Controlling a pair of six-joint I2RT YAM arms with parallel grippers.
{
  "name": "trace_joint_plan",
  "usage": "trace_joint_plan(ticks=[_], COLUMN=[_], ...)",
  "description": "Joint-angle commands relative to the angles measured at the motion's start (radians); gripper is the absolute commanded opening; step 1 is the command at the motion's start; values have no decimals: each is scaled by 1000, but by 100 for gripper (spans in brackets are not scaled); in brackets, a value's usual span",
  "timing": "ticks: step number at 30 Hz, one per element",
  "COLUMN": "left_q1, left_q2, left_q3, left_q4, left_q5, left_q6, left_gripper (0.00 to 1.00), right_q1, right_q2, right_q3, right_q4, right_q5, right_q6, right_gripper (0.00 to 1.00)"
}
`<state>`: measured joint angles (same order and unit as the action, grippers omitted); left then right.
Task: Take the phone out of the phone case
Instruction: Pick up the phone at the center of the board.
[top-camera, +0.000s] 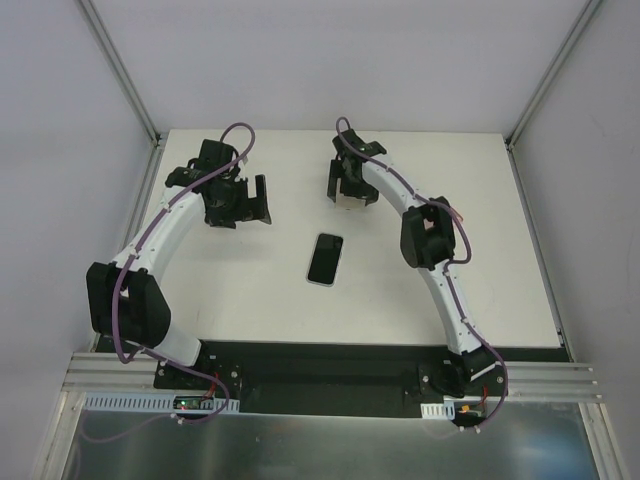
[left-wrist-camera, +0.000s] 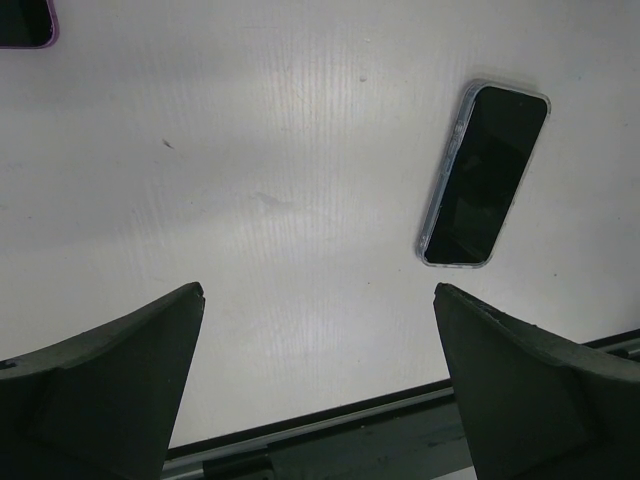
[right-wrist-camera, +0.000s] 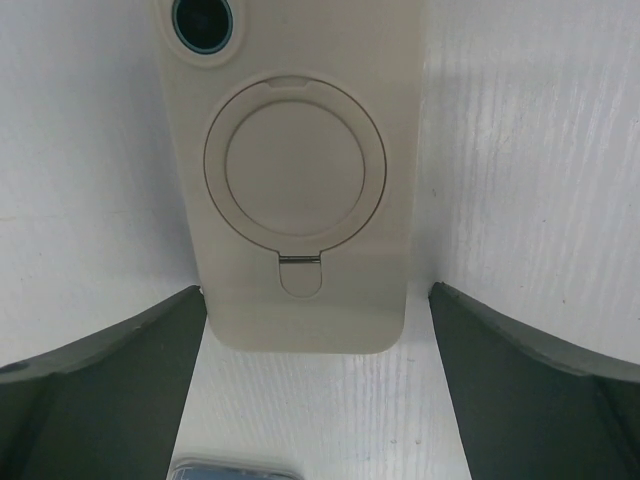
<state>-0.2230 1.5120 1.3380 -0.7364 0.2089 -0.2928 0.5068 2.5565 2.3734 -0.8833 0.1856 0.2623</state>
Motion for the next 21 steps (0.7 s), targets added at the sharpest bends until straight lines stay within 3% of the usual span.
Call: trace_joint_plan(ticks=[1,9,13,17,21], left_q1=[-4,-4,-4,-4,-6], left_q2=[-36,-18,-26,-30,-26], left_q3=[-3,1,-8,-25,-28], left_q4=[15,31,40,66,75], left_q5=[23,60,84,127,158], left_q6=[3,4,6,-9,-17], left_gripper=[98,98,98,98,98], right_q1=[12,15,12,-4,-5], right_q2=[21,7,-5,-71,-114], right_q3=[73,17,-9,-136,-186], right_q4=[-62,-97,-83,26,30], right_q5=[83,169,158,63,48], right_q6=[-41,-84,-101,-106,-104], right_gripper=[96,99,84,78,68])
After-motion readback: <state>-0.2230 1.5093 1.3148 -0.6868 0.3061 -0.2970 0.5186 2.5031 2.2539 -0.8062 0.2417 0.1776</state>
